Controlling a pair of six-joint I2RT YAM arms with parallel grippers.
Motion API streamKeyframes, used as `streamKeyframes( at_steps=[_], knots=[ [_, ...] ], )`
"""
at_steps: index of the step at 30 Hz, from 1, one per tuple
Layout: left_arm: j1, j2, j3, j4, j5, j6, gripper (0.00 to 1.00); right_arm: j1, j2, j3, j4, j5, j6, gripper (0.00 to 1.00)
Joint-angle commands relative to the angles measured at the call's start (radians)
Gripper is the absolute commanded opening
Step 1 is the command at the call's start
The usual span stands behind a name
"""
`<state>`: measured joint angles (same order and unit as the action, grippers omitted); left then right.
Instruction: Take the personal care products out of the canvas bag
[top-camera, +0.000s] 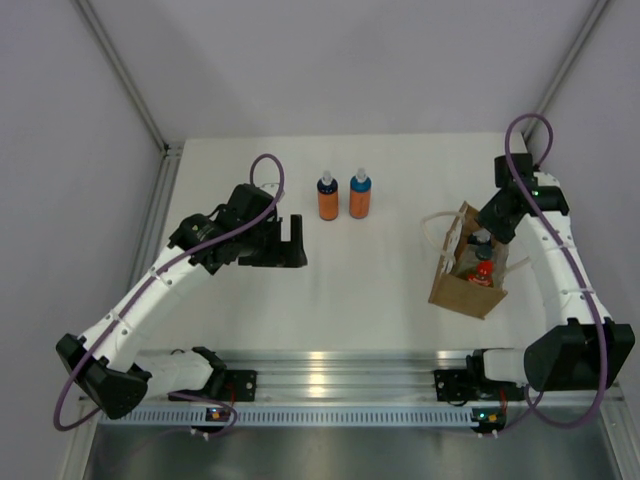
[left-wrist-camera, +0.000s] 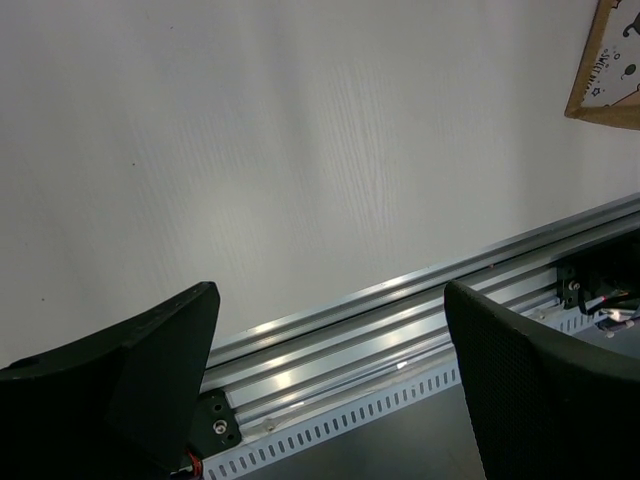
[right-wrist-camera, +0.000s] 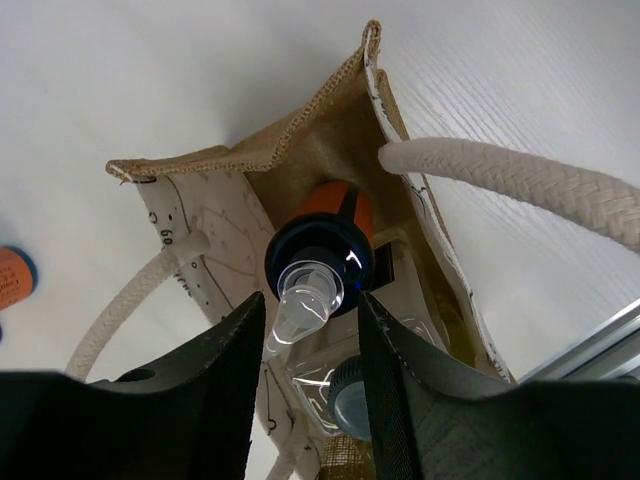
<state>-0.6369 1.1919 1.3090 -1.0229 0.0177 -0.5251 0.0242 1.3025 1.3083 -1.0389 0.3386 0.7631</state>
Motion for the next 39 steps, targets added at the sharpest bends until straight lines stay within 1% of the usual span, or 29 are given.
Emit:
streamKeyframes(
  at_steps=[1, 3, 4, 7, 11, 19, 22, 27, 29, 36, 38, 39],
  knots=[
    [-0.003, -0.017, -0.005, 0.035, -0.007, 0.010, 0.98, 0.010, -0.008, -0.003, 0.022, -0.009, 0.019, 0.41],
    [-0.004, -0.020, -0.010, 0.034, -0.007, 0.010, 0.98, 0.011, -0.011, -0.010, 0.028, -0.012, 0.025, 0.41],
    [-0.003, -0.021, -0.011, 0.034, -0.039, 0.008, 0.98, 0.011, -0.012, -0.015, 0.034, -0.015, 0.027, 0.40],
    [-0.003, -0.029, -0.014, 0.035, -0.059, 0.013, 0.98, 0.017, -0.014, -0.024, 0.043, -0.016, 0.035, 0.39],
    [-0.003, -0.037, -0.013, 0.034, -0.068, 0.019, 0.98, 0.020, -0.012, -0.035, 0.048, -0.010, 0.044, 0.37],
    [-0.003, -0.034, -0.014, 0.035, -0.076, 0.019, 0.98, 0.034, -0.008, -0.049, 0.060, -0.001, 0.048, 0.27],
    [-0.003, -0.032, -0.016, 0.034, -0.079, 0.019, 0.98, 0.033, -0.003, -0.047, 0.060, 0.008, 0.047, 0.25],
    [-0.003, -0.031, -0.019, 0.034, -0.078, 0.020, 0.98, 0.036, 0.015, -0.053, 0.066, 0.019, 0.039, 0.25],
    [-0.003, -0.031, -0.020, 0.034, -0.079, 0.019, 0.98, 0.034, 0.018, -0.061, 0.074, 0.016, 0.038, 0.27],
    [-0.003, -0.031, -0.020, 0.035, -0.081, 0.019, 0.98, 0.034, 0.026, -0.072, 0.089, 0.013, 0.025, 0.26],
    [-0.003, -0.029, -0.020, 0.035, -0.081, 0.017, 0.98, 0.034, 0.024, -0.066, 0.089, 0.013, 0.018, 0.20],
    [-0.003, -0.031, -0.020, 0.034, -0.081, 0.019, 0.98, 0.036, 0.021, -0.063, 0.088, 0.014, 0.013, 0.16]
  ],
)
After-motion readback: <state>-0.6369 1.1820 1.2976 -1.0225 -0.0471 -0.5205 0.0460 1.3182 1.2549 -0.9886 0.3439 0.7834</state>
